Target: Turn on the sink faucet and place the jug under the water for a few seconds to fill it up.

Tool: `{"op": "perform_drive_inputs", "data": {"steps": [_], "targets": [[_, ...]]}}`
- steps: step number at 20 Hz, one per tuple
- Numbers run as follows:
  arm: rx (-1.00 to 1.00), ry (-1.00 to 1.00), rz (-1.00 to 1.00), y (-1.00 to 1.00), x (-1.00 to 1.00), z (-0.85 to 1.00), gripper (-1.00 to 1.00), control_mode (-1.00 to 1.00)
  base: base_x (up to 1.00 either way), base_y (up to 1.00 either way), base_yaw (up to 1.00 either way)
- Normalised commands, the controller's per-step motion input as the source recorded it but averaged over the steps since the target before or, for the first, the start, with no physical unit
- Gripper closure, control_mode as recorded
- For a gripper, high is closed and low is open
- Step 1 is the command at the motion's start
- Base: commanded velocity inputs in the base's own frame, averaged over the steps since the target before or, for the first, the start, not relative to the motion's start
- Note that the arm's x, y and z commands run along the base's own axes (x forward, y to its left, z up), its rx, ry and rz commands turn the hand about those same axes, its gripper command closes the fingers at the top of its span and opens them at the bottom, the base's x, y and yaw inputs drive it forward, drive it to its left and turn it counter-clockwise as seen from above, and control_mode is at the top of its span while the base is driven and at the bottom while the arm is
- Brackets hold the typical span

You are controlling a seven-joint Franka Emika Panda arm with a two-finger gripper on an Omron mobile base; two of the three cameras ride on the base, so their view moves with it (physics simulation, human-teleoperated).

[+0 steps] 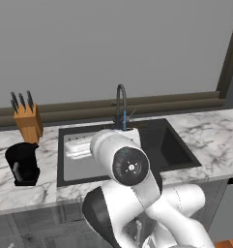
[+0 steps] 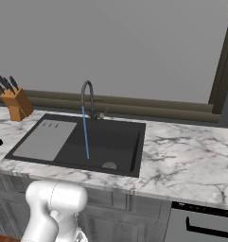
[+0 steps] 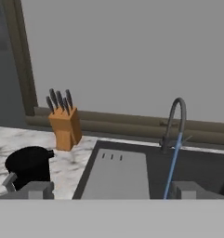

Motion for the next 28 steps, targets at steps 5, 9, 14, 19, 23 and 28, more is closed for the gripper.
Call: {"op": "perform_drive_inputs", "data": {"steps": [5,9,14,19,23,28], "targets": [[-0.03,-0.01,-0.10,1.00,-0.33,-0.28,-1.00,-1.00,0.00,0.00,0.00],[-0.06,0.00,-0.11,1.00,-0.09,-0.34,-1.00,-1.00,0.00,0.00,0.00],[-0.02,-0.06,-0.14,0.80,0.00,-0.33,-1.00,-1.00,0.00,0.00,0.00],[0.00,-0.08,-0.08,0.47,0.16,-0.45,-1.00,-1.00,0.00,0.00,0.00],[0.00,-0.11,-0.07,0.26,0.16,-0.50,-1.00,-1.00,0.00,0.00,0.00],[0.00,-0.07,-0.02,0.03,0.32,-0.46,-1.00,-1.00,0.00,0.00,0.00]]}}
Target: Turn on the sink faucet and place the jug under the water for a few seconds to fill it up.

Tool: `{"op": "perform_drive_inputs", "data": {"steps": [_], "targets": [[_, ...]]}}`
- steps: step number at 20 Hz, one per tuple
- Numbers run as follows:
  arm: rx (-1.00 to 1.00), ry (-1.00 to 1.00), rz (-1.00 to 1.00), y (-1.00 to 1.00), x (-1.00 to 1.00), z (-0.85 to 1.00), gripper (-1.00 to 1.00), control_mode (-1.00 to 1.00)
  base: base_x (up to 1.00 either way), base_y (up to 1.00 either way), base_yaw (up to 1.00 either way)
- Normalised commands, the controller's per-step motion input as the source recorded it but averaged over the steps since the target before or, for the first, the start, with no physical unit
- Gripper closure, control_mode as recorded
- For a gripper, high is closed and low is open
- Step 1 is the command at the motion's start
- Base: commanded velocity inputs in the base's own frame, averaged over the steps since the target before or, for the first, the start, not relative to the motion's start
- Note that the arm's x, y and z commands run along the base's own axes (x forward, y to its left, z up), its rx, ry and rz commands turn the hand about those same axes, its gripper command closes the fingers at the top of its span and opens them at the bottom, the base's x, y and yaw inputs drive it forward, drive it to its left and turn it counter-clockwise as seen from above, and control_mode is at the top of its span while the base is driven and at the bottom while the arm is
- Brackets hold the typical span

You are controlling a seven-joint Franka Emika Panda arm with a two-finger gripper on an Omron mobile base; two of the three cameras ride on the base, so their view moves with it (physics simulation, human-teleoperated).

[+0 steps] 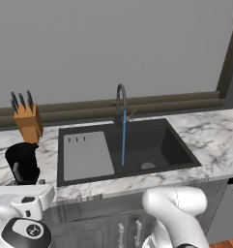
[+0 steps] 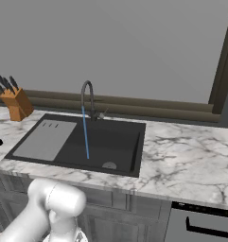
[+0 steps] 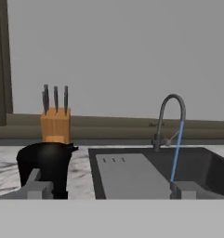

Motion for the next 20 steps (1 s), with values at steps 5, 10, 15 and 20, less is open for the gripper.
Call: {"op": "perform_drive_inputs", "data": {"steps": [5,10,15,20], "targets": [[0.03,-0.02,0.00,-0.07,0.42,-0.37,-1.00,-1.00,0.00,0.00,0.00],[0.03,0.00,0.01,0.02,0.61,-0.36,-1.00,-1.00,0.00,0.00,0.00],[0.00,0.00,0.05,0.25,0.55,-0.42,-1.00,-1.00,0.00,0.00,0.00],[0.00,0.00,0.04,0.41,0.35,-0.46,-1.00,-1.00,0.00,0.00,0.00]]}}
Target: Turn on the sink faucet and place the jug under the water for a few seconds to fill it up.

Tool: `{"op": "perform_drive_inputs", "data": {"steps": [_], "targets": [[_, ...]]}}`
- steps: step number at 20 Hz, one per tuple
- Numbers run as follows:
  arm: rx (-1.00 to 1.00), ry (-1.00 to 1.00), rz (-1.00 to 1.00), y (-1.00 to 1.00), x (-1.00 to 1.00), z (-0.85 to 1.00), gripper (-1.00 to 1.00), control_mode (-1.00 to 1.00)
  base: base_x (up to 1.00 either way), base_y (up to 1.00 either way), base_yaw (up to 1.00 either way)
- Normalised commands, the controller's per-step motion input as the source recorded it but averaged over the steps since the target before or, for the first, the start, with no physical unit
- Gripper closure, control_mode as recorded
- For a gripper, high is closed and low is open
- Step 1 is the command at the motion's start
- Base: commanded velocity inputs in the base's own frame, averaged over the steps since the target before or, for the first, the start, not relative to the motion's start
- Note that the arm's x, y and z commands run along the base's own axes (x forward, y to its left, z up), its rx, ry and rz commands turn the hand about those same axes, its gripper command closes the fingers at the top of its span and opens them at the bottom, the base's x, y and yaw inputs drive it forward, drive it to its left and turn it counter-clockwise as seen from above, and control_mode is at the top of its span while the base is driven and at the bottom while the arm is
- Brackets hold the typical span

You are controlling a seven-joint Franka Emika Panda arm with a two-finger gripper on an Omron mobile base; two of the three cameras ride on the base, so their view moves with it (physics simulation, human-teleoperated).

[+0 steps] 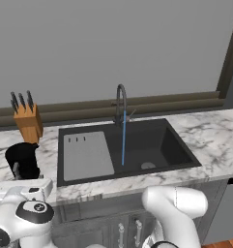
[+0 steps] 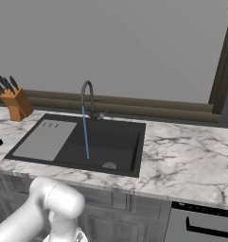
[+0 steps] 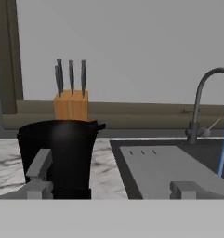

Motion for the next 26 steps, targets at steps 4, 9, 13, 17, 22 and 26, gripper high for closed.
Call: {"op": "perform_drive_inputs", "data": {"steps": [4,9,13,17,22,26], "targets": [[0.00,-0.02,0.00,0.58,0.11,-0.34,-1.00,-1.00,0.00,0.00,0.00],[0.00,-0.01,0.00,0.30,0.08,-0.10,-1.00,-1.00,0.00,0.00,0.00],[0.00,0.00,0.00,0.01,0.22,-0.05,-1.00,-1.00,0.00,0.00,0.00],[0.00,0.00,0.00,0.03,0.26,-0.02,-1.00,-1.00,0.00,0.00,0.00],[0.00,0.00,0.00,0.09,0.29,-0.07,-1.00,-1.00,0.00,0.00,0.00],[0.00,0.00,0.00,0.19,0.19,-0.18,-1.00,-1.00,0.00,0.00,0.00]]}}
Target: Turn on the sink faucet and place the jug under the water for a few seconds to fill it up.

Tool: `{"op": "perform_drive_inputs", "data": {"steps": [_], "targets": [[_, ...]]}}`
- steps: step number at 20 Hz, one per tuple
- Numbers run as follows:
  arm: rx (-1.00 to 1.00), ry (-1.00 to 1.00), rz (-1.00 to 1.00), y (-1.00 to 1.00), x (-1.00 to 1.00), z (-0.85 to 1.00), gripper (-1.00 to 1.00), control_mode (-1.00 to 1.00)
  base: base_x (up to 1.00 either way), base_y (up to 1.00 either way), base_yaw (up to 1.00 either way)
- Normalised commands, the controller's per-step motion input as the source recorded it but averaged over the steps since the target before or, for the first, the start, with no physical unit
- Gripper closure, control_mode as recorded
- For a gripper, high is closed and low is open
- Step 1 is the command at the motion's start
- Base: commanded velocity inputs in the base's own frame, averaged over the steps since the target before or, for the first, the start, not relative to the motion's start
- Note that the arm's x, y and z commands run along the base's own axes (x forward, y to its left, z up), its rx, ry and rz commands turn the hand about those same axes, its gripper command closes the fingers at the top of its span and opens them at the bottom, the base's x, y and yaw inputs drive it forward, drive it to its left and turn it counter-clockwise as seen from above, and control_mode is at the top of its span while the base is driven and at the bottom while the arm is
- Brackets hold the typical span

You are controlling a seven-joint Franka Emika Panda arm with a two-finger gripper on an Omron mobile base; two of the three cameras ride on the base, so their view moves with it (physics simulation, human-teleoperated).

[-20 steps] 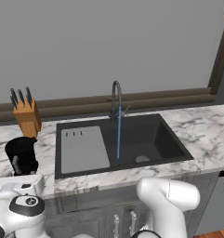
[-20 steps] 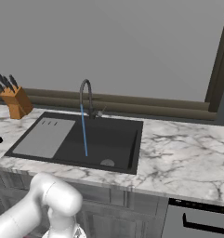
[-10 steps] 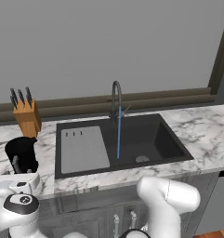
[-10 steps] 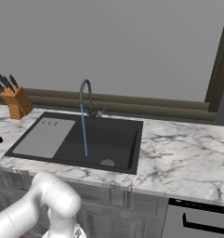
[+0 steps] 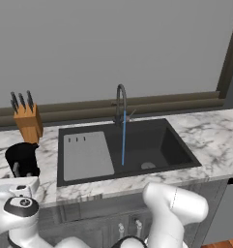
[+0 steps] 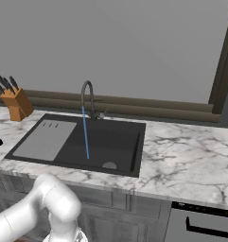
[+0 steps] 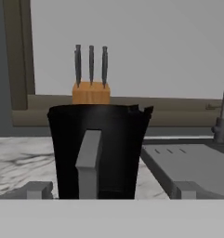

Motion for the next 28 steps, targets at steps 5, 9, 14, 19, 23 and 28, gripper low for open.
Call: {"op": "perform_drive_inputs", "data": {"steps": [5,9,14,19,23,28], "targets": [[0.00,0.00,0.00,0.30,0.23,-0.24,-1.00,-1.00,0.00,0.00,0.00],[0.00,0.00,0.00,0.26,0.25,-0.17,-1.00,-1.00,0.00,0.00,0.00],[0.00,0.00,0.00,0.16,0.29,-0.12,-1.00,-1.00,0.00,0.00,0.00],[0.00,0.00,0.00,0.05,0.08,-0.05,-1.00,-1.00,0.00,0.00,0.00],[0.00,0.01,0.00,0.00,0.05,-0.09,-1.00,-1.00,0.00,0.00,0.00],[0.00,0.03,0.00,0.00,0.09,-0.15,1.00,-1.00,0.00,0.00,0.00]]}}
